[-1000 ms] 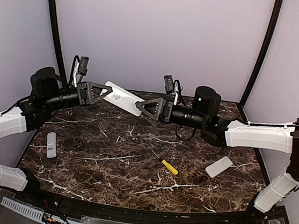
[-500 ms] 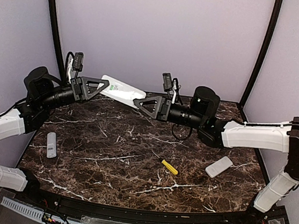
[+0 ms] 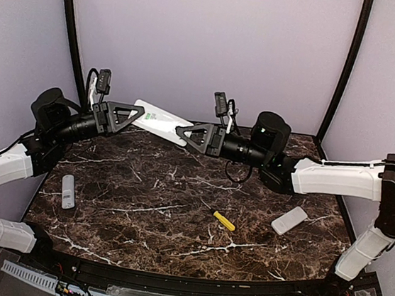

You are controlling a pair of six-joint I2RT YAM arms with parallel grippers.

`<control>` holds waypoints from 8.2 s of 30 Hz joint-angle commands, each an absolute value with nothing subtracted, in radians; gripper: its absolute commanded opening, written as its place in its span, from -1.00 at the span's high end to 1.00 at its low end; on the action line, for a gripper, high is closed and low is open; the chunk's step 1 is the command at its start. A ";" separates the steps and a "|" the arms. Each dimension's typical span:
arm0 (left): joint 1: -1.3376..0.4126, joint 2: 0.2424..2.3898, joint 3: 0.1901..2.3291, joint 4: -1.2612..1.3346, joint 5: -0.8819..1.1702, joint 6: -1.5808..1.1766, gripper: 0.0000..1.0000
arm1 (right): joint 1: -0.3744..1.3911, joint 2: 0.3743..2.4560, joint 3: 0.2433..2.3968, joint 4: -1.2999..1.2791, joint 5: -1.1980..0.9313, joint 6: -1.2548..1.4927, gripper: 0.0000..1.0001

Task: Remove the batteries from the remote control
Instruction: Remove the battery cover from the remote control, then place the battery cover at the center of the board.

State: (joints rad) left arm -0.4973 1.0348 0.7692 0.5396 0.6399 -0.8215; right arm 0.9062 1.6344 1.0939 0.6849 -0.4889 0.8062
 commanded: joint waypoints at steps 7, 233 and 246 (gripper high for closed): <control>-0.490 1.041 0.775 0.593 0.672 -0.836 1.00 | 0.914 1.647 1.115 0.723 -0.462 0.807 0.54; -0.109 1.117 0.856 -0.040 0.924 -0.437 1.00 | 0.596 1.966 1.406 -0.567 0.309 0.582 0.07; -0.136 1.114 0.858 -0.065 0.906 -0.422 1.00 | 0.582 1.909 1.344 -0.465 0.169 0.550 -0.73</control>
